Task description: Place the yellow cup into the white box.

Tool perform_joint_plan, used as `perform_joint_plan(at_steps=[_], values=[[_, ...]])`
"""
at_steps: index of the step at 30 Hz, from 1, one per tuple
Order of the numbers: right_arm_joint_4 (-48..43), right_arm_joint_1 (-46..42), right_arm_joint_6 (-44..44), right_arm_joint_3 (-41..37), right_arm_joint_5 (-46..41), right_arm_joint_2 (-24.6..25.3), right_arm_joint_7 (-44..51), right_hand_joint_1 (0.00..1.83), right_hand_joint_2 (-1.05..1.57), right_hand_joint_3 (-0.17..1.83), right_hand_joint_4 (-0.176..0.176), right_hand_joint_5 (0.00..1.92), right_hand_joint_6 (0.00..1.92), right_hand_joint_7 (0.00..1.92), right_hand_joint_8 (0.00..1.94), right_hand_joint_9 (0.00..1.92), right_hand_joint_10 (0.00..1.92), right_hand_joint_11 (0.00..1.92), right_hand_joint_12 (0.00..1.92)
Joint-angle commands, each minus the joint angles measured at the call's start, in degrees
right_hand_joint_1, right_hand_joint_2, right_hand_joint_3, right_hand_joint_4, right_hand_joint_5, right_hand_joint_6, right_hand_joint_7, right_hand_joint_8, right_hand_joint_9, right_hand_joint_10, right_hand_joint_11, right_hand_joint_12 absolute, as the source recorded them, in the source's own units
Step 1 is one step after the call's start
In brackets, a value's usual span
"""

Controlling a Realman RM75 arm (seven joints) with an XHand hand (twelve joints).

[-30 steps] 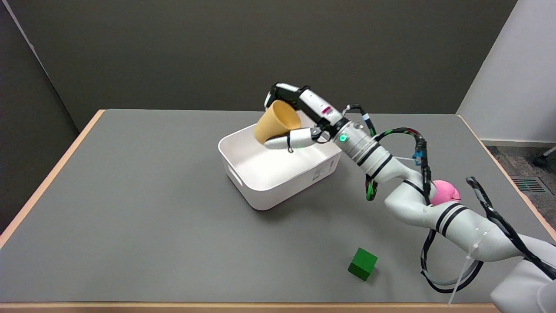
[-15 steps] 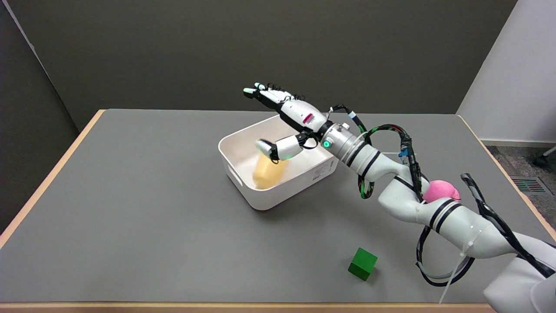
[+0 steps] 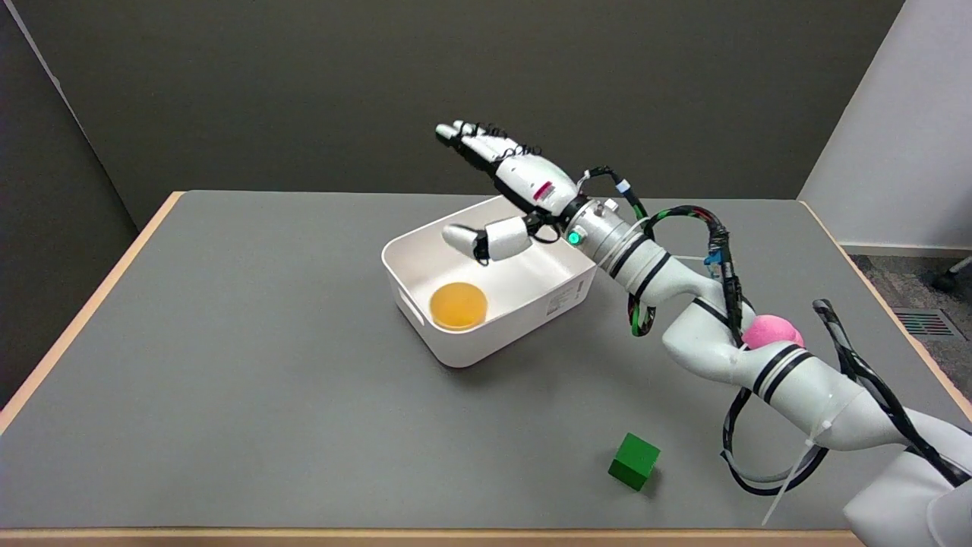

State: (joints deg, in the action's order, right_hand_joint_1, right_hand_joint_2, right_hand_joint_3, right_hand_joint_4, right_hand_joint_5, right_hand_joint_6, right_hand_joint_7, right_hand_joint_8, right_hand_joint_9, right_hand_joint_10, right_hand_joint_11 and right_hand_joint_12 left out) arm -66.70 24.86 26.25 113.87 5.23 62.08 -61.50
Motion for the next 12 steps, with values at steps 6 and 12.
perform_joint_plan(at_steps=[6, 12], values=[[3.8, -13.4, 36.8, -4.9, -57.7, -3.0, -3.8, 0.21, 0.66, 0.86, 0.046, 0.01, 0.28, 0.01, 0.22, 0.0, 0.28, 0.0, 0.69], [8.9, -16.0, 41.2, -5.0, -62.4, -5.7, -16.7, 0.14, 0.64, 0.92, -0.02, 0.0, 0.16, 0.0, 0.01, 0.0, 0.02, 0.0, 0.25]])
